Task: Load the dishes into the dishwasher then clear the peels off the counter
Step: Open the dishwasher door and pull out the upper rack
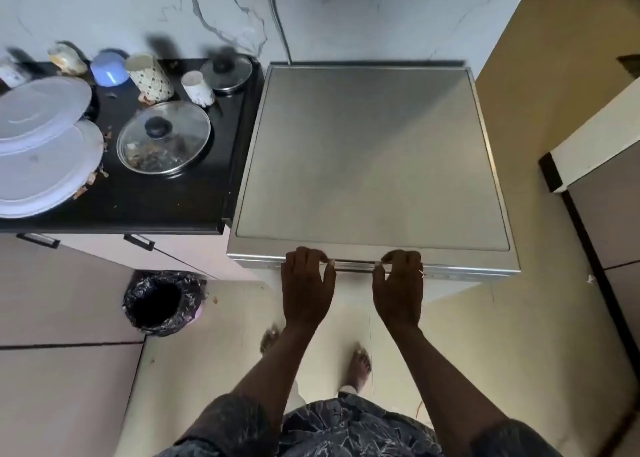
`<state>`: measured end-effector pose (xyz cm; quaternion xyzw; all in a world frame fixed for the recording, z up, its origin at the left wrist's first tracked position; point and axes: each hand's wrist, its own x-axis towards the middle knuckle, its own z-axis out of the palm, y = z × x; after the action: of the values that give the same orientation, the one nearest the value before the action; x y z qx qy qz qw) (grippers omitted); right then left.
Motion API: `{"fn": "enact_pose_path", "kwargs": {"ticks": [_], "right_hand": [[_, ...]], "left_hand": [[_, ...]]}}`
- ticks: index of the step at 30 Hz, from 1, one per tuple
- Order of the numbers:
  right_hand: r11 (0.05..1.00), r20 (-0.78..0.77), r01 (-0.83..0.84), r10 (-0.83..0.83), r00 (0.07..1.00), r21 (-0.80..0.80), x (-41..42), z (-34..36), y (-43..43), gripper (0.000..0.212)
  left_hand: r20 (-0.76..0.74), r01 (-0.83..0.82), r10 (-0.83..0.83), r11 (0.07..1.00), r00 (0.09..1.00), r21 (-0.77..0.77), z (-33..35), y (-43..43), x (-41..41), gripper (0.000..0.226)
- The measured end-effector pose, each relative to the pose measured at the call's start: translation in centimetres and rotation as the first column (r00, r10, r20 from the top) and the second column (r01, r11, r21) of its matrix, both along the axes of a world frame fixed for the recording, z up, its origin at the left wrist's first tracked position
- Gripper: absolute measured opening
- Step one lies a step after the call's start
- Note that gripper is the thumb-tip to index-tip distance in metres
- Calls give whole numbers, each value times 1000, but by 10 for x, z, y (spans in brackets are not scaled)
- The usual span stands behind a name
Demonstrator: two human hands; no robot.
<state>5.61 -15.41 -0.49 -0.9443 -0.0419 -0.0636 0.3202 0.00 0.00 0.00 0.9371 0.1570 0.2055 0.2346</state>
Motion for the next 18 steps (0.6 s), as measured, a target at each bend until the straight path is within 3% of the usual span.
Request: {"fn": "enact_pose_path", "kwargs": {"ticks": [2,4,6,7,9,10,11,12,14,18], "right_hand": [[978,-203,152,-121,972,141,-6,-10,-5,5],[903,-454,325,-173,874,280,-12,-24,-10,7],[651,-680,563,-98,727,508,-9,-27,-11,7],[485,-752,666,-25,659,567,-6,-28,-10,6],[226,-810,780,85,581,583,-1,-29,-6,9],[143,-815,803,124,566,579,1,-30,-4,11],[83,-811,810,159,564,580,3,-30,-2,14],[26,-806,817,185,563,577,4,-31,-1,15],[-22,-791,814,220,571,581,8,-35,-2,16],[14,-722,754,299,623,657,5,-44,-8,22]], "left_hand": [[-27,-112,109,972,994,-208,-4,-7,-3,9],[-166,-246,194,884,967,-398,-10,-16,-6,12],[-294,-357,214,693,932,-626,-16,-18,-3,18],[-355,-412,209,510,911,-755,-19,-20,0,18],[-452,-455,107,7,885,-890,-22,-27,5,10],[-459,-444,56,-179,887,-878,-24,-32,7,13],[-443,-418,29,-284,896,-863,-27,-36,9,18],[-412,-375,26,-363,911,-853,-29,-39,12,19],[-340,-296,29,-426,940,-855,-32,-45,19,14],[-242,-213,11,-440,970,-872,-40,-47,23,21]]}}
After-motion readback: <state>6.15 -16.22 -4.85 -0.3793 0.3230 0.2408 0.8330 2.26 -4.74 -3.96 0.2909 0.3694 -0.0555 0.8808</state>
